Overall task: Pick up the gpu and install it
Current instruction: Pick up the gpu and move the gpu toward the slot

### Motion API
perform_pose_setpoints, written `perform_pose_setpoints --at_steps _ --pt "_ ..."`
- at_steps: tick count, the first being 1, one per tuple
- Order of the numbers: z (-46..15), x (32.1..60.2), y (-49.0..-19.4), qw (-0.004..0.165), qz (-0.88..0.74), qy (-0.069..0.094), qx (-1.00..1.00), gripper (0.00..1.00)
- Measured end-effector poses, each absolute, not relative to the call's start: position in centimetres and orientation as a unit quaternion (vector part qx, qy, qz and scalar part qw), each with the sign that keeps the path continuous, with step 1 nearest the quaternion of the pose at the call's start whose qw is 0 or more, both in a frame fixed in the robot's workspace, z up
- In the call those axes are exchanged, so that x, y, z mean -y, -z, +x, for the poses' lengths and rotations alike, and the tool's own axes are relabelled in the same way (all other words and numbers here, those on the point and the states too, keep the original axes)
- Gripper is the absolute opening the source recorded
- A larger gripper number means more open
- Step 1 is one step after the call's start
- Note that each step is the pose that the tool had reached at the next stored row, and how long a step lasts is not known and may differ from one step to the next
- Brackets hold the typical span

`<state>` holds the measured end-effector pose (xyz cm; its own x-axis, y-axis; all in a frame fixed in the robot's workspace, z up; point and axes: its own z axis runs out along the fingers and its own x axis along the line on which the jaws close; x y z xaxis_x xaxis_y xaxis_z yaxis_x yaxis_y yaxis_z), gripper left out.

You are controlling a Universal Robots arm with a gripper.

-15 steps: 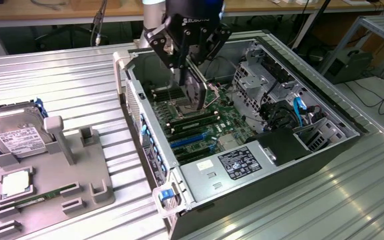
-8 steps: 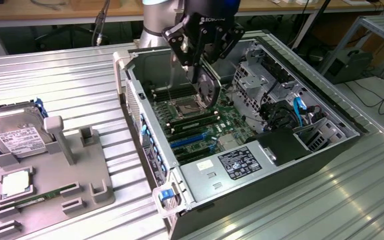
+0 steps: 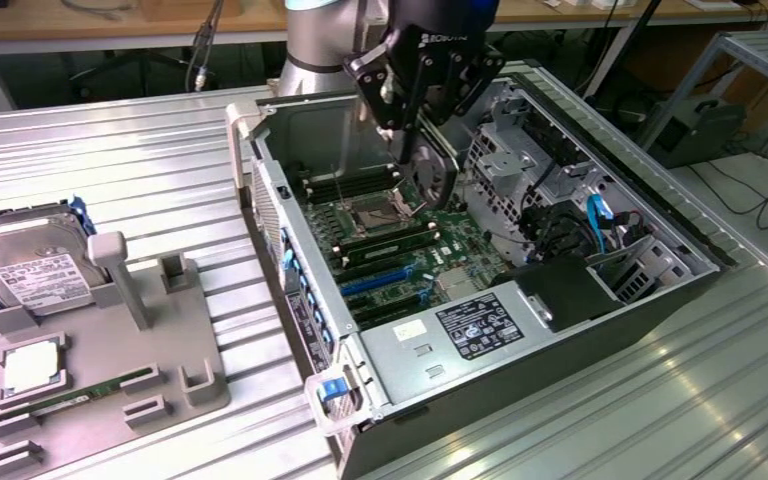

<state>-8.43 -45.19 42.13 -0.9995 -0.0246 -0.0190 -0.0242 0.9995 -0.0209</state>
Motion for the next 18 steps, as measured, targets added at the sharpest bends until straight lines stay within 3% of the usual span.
perform_pose_setpoints --at_steps 18 --pt "-4.1 44.6 -41.7 0.010 -0.012 0.010 -1.000 0.29"
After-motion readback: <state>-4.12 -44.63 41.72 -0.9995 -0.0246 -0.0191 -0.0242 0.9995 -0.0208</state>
